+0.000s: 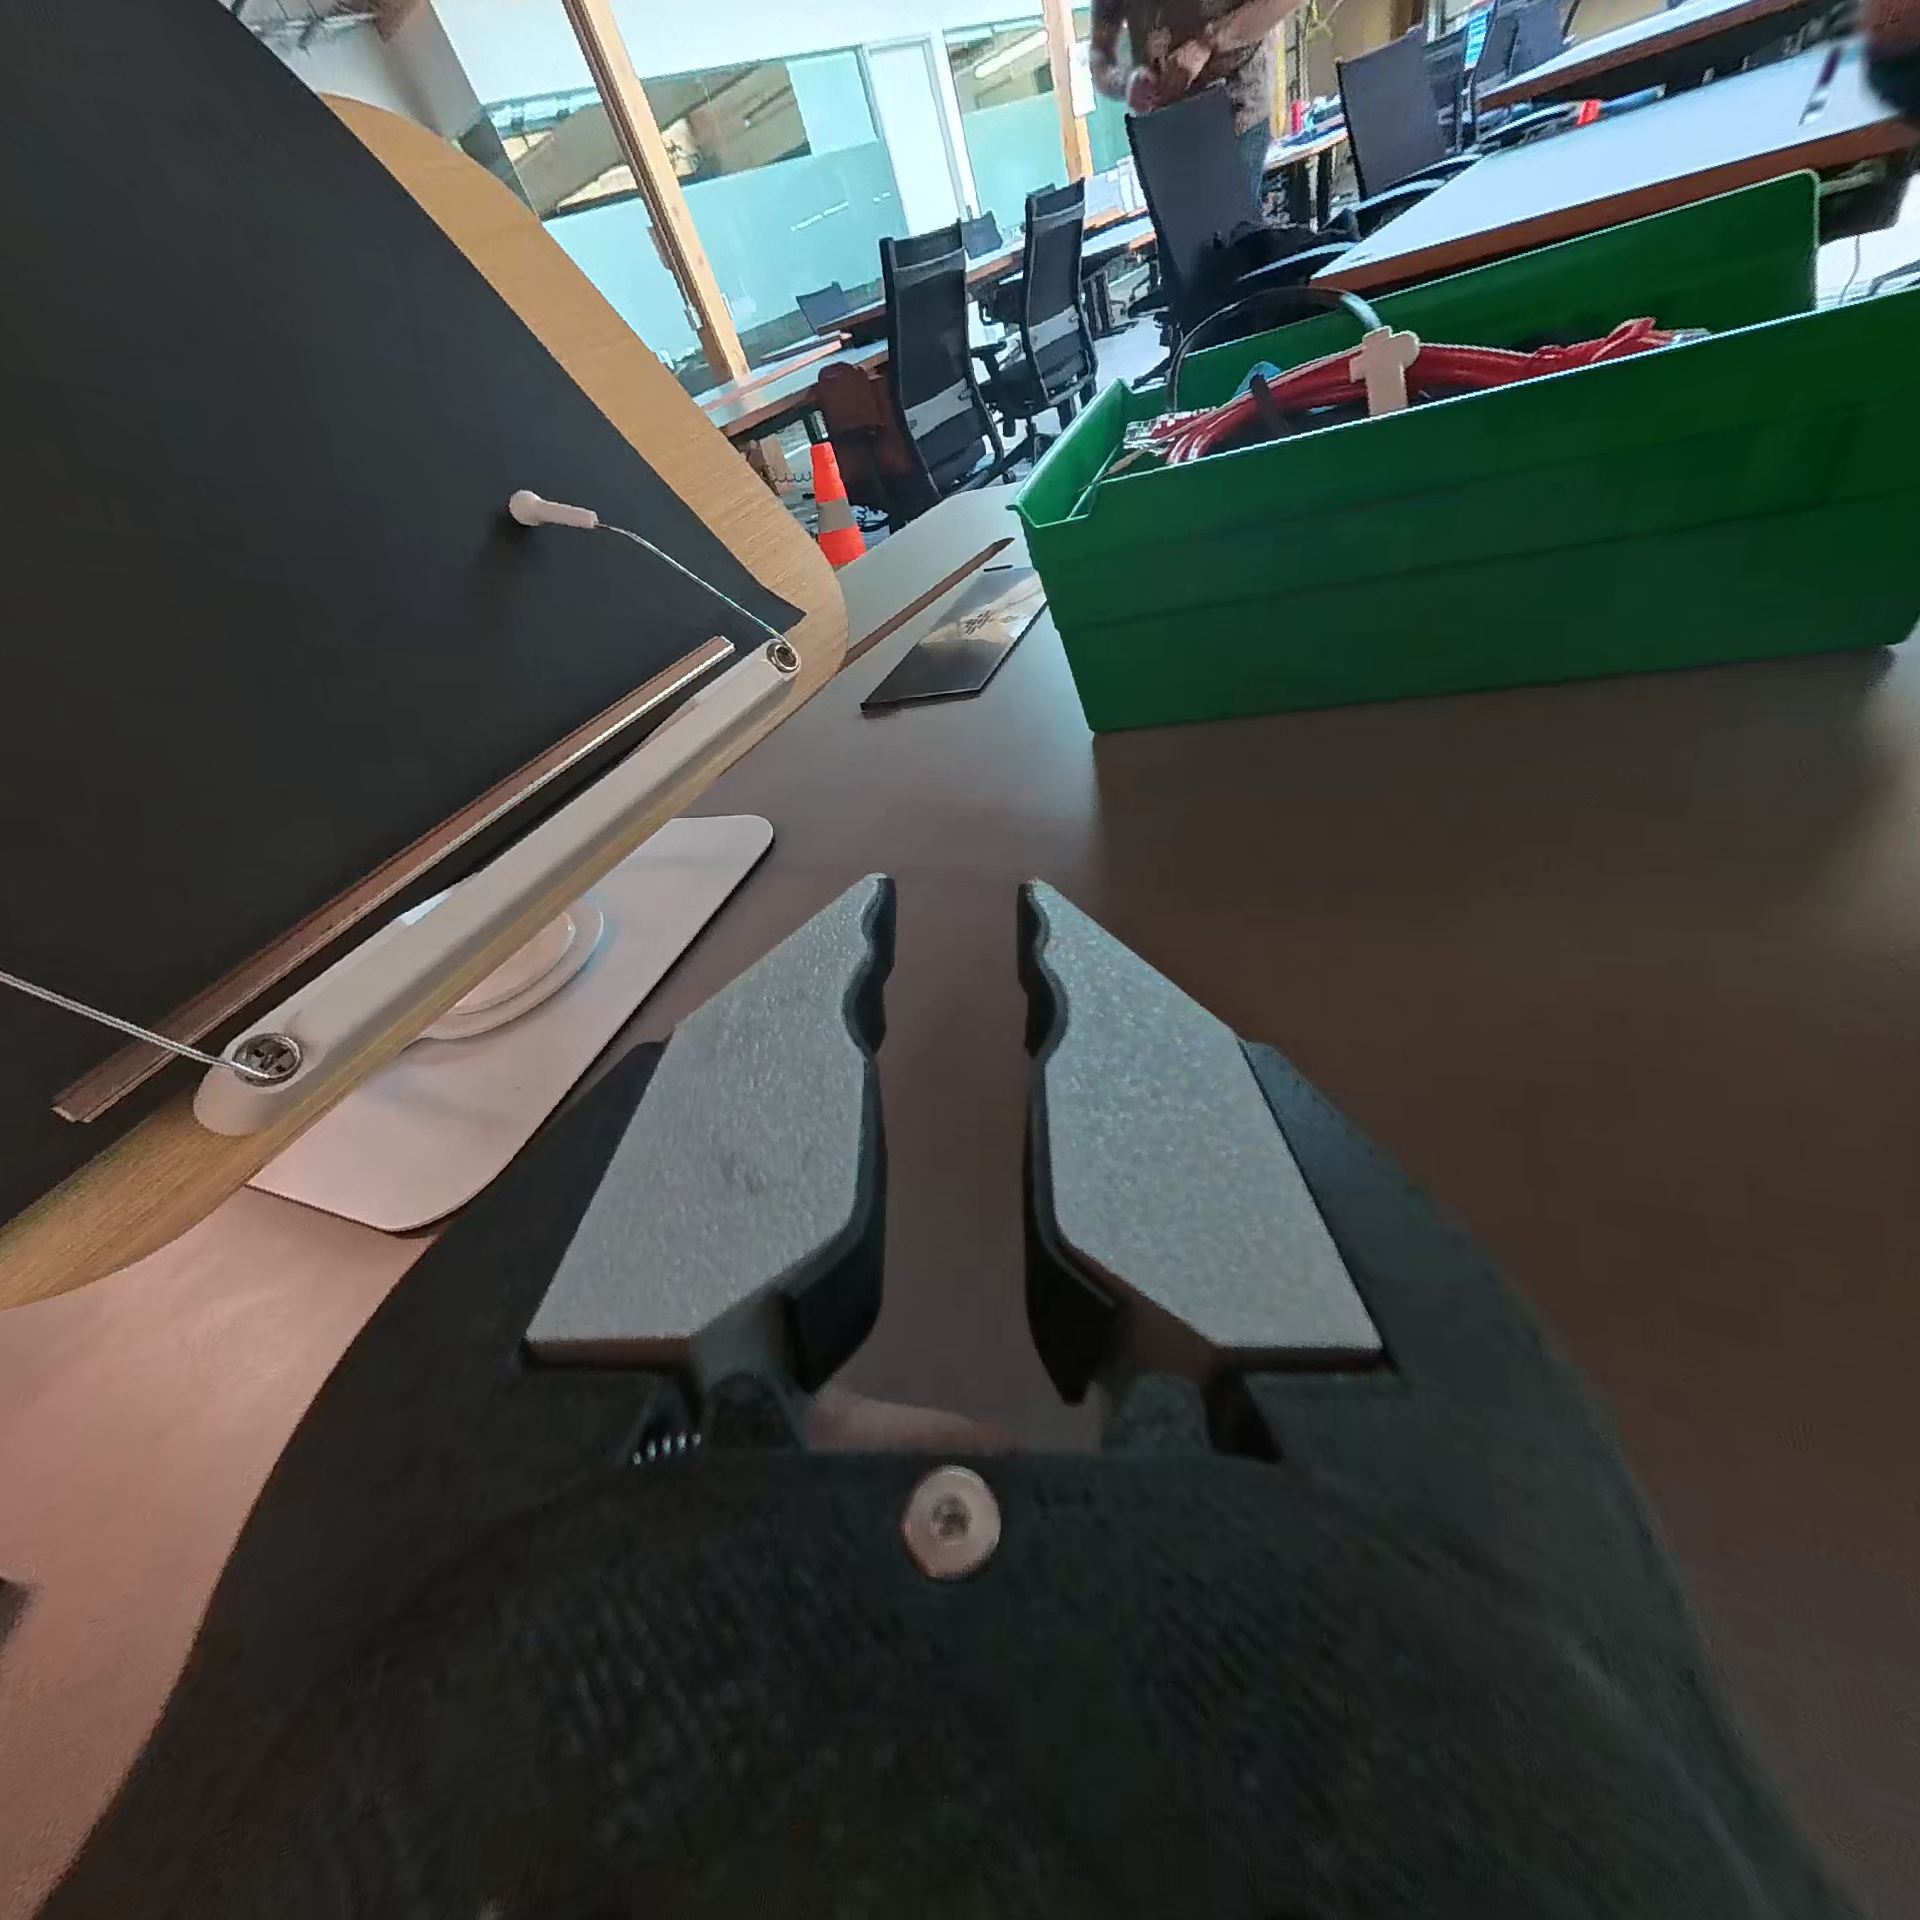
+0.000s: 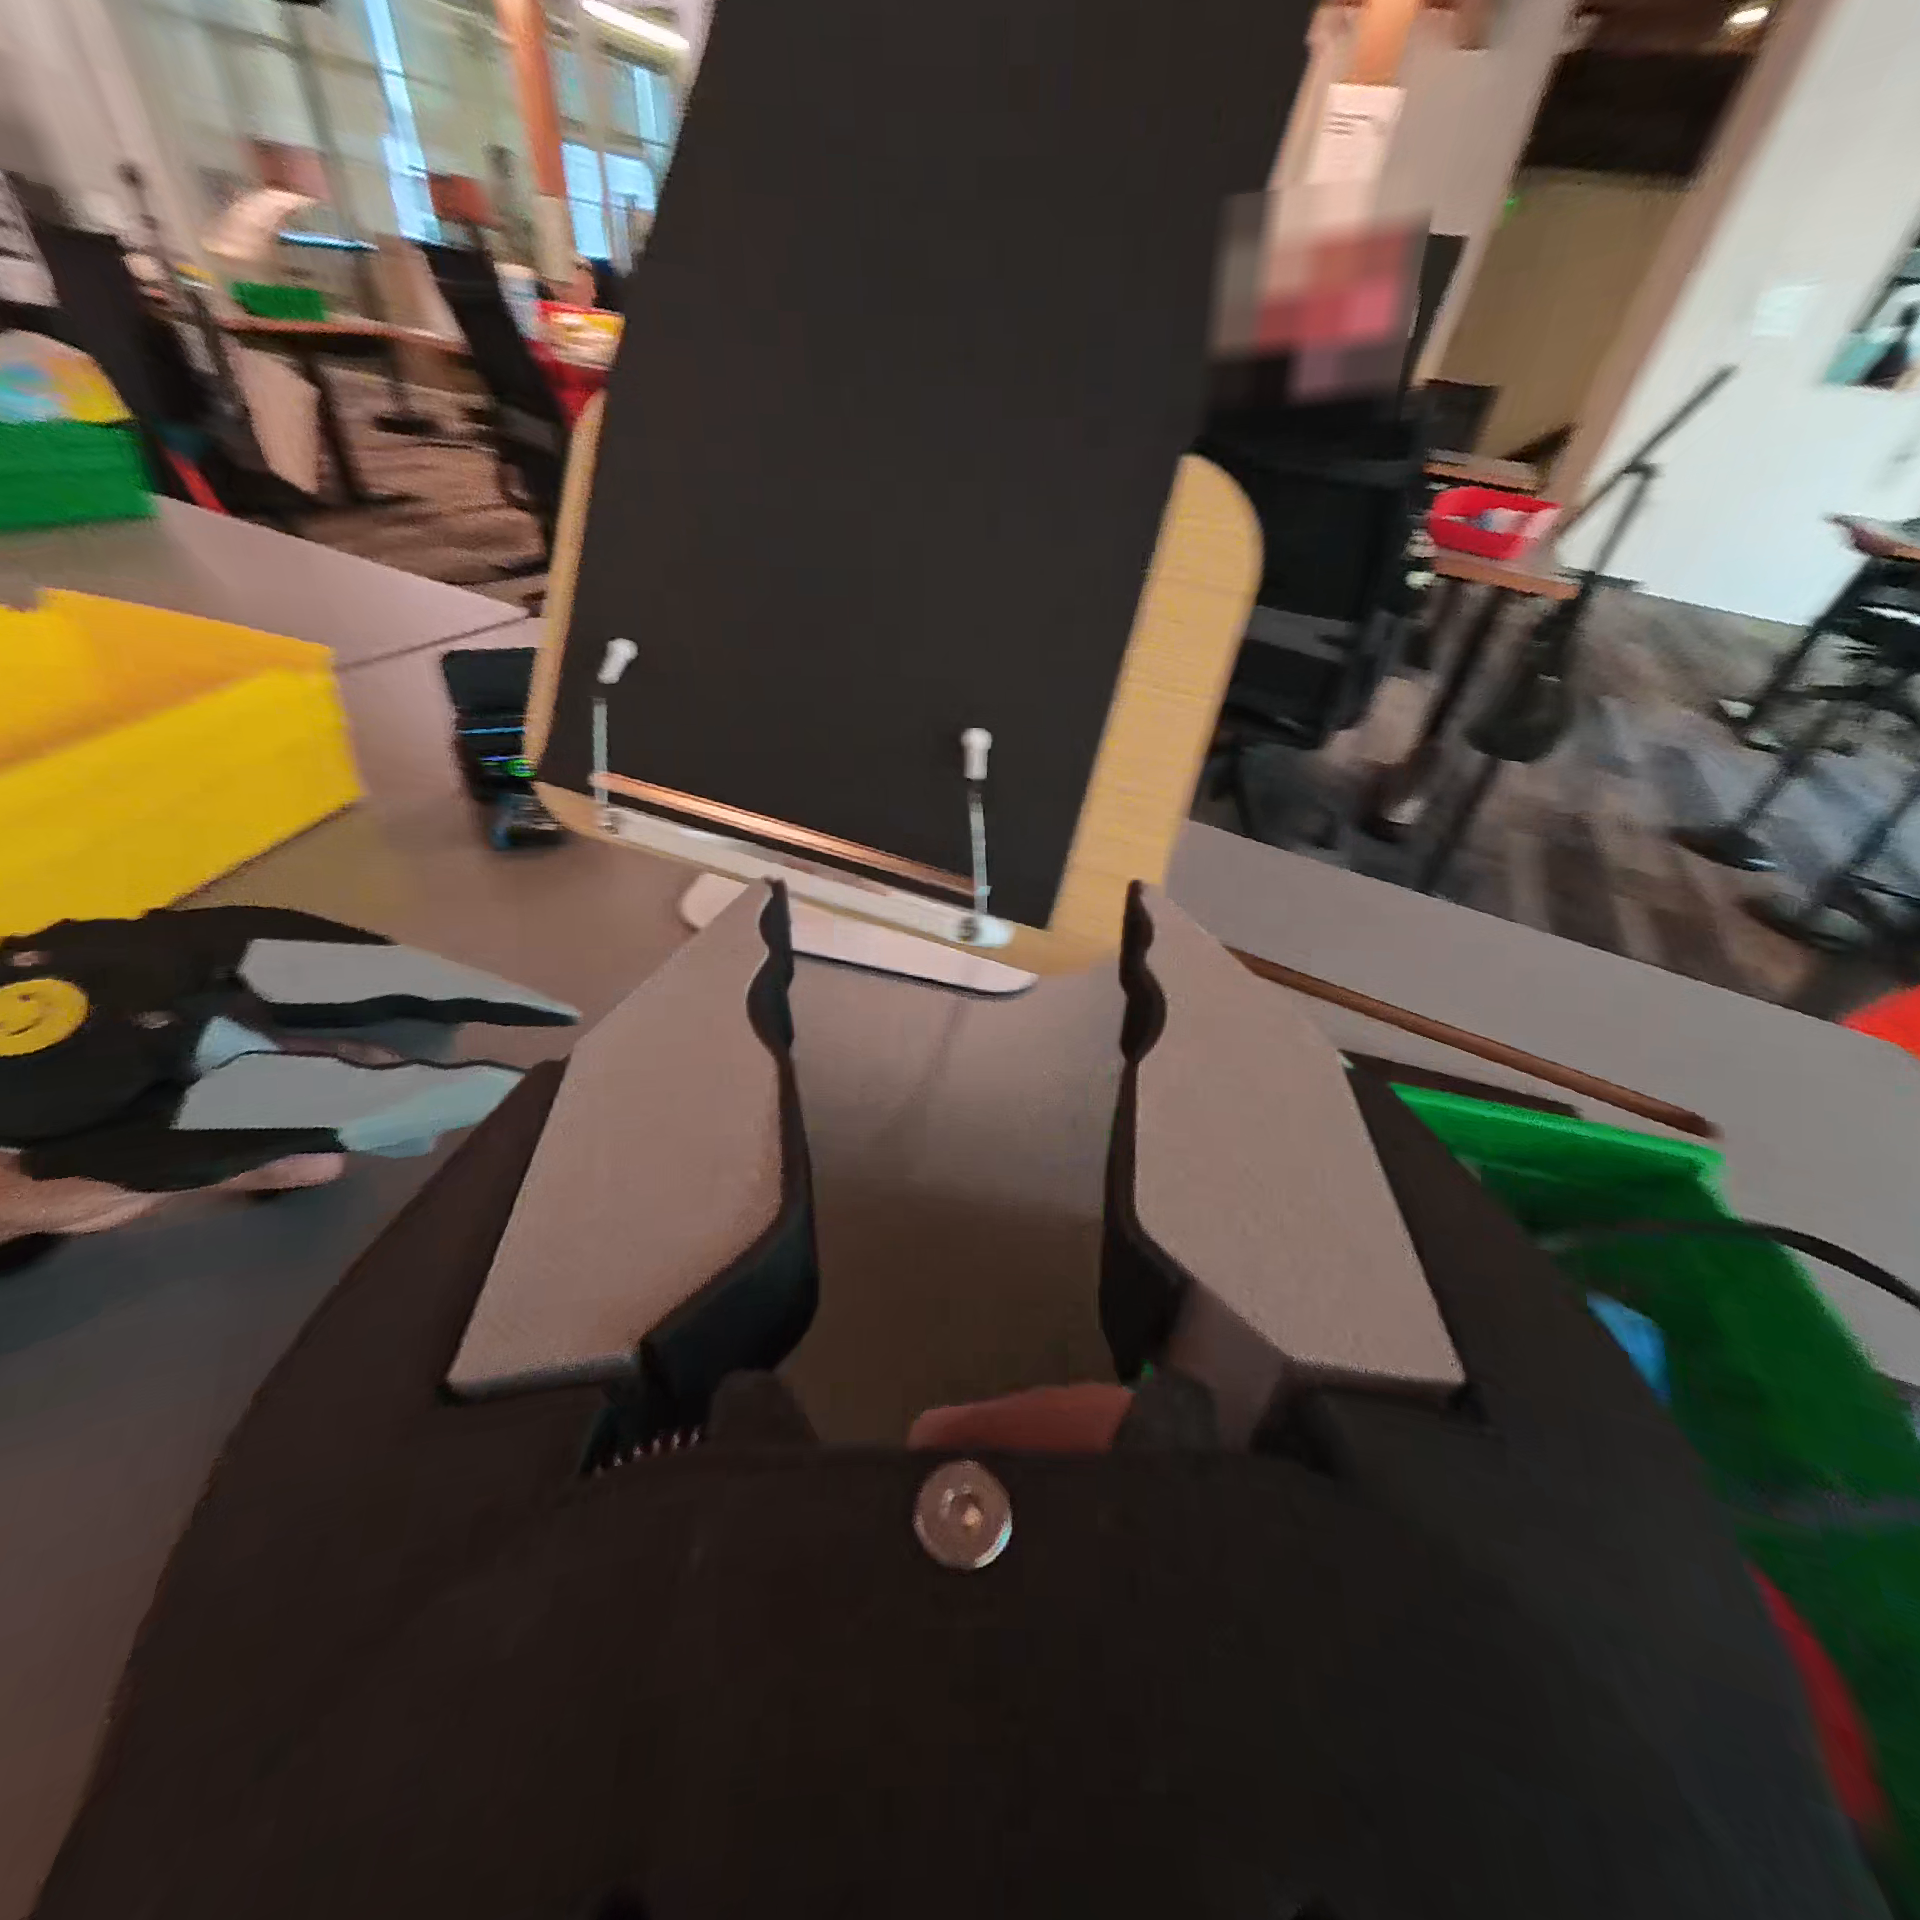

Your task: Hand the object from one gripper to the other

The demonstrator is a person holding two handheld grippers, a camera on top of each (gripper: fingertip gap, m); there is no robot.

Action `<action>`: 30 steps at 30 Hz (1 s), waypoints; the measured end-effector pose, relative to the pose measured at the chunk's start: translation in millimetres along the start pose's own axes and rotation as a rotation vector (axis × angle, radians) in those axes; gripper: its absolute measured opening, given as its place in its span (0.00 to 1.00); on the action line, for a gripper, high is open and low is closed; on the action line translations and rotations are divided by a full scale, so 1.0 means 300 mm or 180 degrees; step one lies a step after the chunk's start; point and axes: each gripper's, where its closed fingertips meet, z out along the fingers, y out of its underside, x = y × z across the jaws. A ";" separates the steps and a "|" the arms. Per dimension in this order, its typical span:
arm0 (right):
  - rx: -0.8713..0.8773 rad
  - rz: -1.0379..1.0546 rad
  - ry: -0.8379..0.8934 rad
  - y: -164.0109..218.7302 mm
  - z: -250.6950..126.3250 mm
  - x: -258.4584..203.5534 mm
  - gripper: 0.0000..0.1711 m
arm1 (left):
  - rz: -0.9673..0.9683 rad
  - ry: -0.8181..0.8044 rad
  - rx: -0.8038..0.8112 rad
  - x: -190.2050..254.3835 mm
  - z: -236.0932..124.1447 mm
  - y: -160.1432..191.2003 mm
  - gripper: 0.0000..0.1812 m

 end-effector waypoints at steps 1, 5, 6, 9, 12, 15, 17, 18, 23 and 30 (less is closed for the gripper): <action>0.0013 0.0019 -0.0120 0.011 0.028 -0.034 0.37 | -0.0007 -0.0009 0.0001 -0.002 0.000 0.000 0.11; -0.0429 -0.0146 -0.0225 0.200 0.188 -0.088 0.37 | -0.0042 -0.0099 0.0001 -0.023 -0.001 0.003 0.11; -0.0792 -0.0209 -0.0241 0.280 0.214 -0.096 0.40 | -0.0052 -0.0118 -0.0008 -0.026 -0.001 0.004 0.11; -0.1116 -0.0418 -0.0178 0.371 0.237 -0.100 0.41 | -0.0062 -0.0149 -0.0023 -0.031 0.000 0.007 0.11; -0.1061 -0.0325 -0.0291 0.359 0.238 -0.128 0.40 | -0.0043 -0.0159 -0.0027 -0.032 -0.001 0.008 0.11; -0.0998 -0.0260 -0.0324 0.349 0.235 -0.125 0.38 | -0.0047 -0.0158 -0.0027 -0.033 -0.002 0.009 0.10; -0.1006 -0.0248 -0.0275 0.350 0.232 -0.106 0.37 | -0.0048 -0.0149 -0.0036 -0.032 0.000 0.011 0.11; -0.0995 -0.0223 -0.0268 0.348 0.230 -0.100 0.37 | -0.0043 -0.0147 -0.0035 -0.031 0.000 0.010 0.11; -0.0901 -0.0110 -0.0312 0.328 0.223 -0.094 0.35 | -0.0002 -0.0138 -0.0047 -0.025 0.002 0.012 0.11; -0.0959 -0.0208 -0.0313 0.341 0.228 -0.106 0.35 | -0.0009 -0.0250 -0.0085 -0.059 -0.007 0.017 0.10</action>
